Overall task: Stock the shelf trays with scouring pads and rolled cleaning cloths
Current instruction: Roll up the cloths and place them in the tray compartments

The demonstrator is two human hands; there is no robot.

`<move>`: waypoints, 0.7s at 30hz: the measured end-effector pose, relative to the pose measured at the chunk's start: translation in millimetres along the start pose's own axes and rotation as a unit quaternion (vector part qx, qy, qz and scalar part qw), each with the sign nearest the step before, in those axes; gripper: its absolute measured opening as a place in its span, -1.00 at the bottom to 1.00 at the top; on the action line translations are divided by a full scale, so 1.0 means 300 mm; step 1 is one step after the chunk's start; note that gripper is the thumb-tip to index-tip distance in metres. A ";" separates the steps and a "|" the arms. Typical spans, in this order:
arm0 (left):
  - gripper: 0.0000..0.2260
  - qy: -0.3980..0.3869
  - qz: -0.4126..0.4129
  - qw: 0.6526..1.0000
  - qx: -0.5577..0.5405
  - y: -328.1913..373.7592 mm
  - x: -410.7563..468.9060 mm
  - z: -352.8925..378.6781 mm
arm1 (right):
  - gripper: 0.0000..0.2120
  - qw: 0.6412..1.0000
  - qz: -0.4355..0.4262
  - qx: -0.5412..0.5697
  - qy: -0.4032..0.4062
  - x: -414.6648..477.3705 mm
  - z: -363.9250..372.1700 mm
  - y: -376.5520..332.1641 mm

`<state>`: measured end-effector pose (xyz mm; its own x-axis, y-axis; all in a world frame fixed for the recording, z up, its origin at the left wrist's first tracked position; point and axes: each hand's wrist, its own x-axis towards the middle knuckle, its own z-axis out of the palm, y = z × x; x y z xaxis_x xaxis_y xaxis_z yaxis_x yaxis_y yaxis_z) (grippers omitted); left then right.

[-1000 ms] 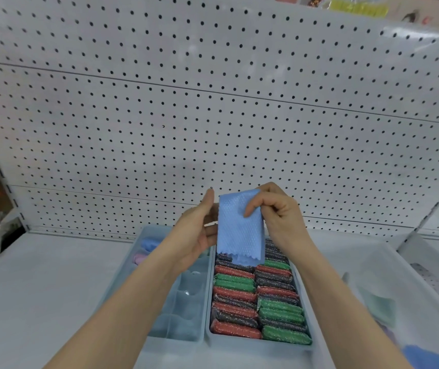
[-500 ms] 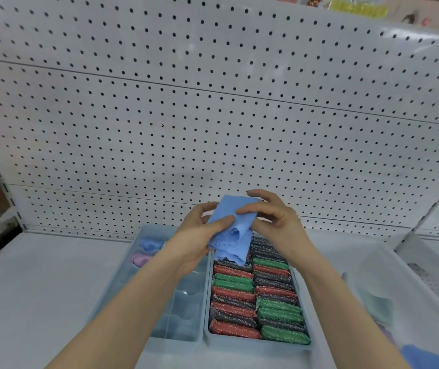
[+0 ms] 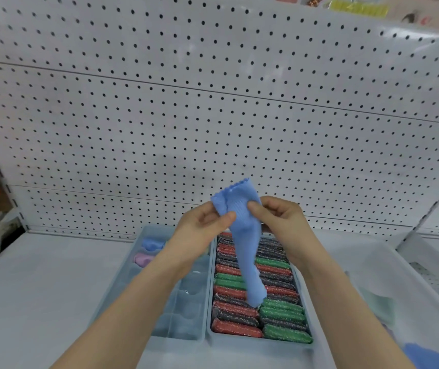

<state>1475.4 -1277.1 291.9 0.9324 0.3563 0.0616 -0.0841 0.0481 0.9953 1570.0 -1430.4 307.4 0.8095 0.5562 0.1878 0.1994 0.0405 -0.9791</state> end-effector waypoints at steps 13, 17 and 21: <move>-0.93 0.059 0.107 0.991 0.052 0.056 -0.012 -0.002 | -0.80 0.977 -0.162 -0.130 -0.050 0.002 -0.035 -0.146; -0.88 0.054 0.098 0.993 0.048 0.071 -0.025 -0.005 | -0.87 0.976 -0.157 -0.136 -0.061 0.013 -0.055 -0.156; -0.80 0.050 0.074 0.996 0.009 0.072 -0.025 -0.009 | -0.85 0.972 -0.182 -0.131 -0.068 0.010 -0.057 -0.160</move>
<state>1465.6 -1276.3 312.8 0.8709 0.4487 0.2006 -0.2109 -0.0276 0.9771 1572.4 -1444.8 356.4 0.5812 0.6505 0.4889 0.6079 0.0524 -0.7923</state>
